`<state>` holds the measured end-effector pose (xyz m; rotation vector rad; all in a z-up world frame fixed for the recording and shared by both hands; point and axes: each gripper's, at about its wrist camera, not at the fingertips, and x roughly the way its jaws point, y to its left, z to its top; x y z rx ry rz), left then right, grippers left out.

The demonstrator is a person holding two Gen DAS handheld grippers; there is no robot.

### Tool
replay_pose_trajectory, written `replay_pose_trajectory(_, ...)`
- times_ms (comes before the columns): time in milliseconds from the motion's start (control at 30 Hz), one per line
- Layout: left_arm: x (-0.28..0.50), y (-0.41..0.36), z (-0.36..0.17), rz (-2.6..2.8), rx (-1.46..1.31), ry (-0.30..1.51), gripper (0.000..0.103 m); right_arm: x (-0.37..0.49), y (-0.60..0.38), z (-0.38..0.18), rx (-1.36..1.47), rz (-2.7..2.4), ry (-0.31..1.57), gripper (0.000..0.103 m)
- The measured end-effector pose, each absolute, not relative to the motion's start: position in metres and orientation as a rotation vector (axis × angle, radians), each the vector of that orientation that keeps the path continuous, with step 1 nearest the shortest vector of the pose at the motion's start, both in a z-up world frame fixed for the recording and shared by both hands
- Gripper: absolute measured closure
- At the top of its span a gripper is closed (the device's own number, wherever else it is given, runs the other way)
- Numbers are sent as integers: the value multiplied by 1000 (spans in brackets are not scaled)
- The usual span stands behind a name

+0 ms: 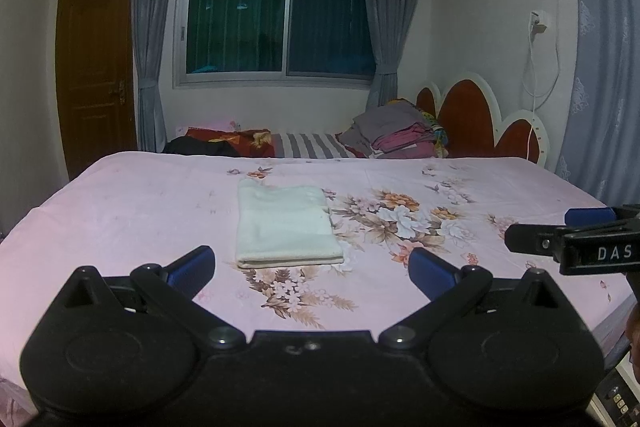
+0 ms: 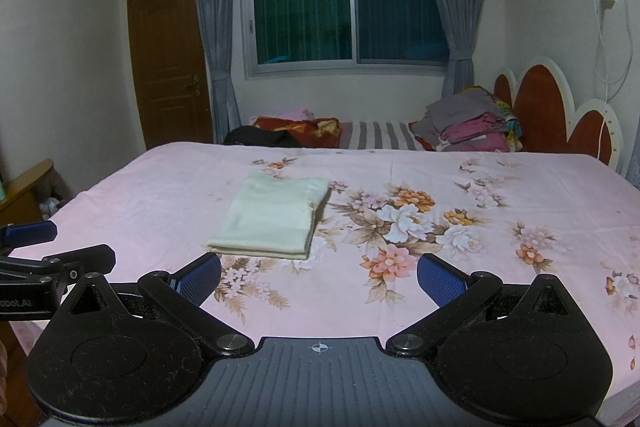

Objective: Fold small clothes

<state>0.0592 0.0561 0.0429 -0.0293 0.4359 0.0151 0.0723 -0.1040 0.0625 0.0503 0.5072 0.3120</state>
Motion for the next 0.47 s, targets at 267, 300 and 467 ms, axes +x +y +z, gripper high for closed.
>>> replay_pose_trajectory(267,60,60,45,18,-25,429,1,74,-107,64,48,314,509,0)
replay_pose_trajectory(300,61,61,46,18,-27,427,1,74,-107,64,48,313,508,0)
replay_pose_trajectory(467,64,67,48,22,-32,417,1,78,-113,66,44,319,504,0)
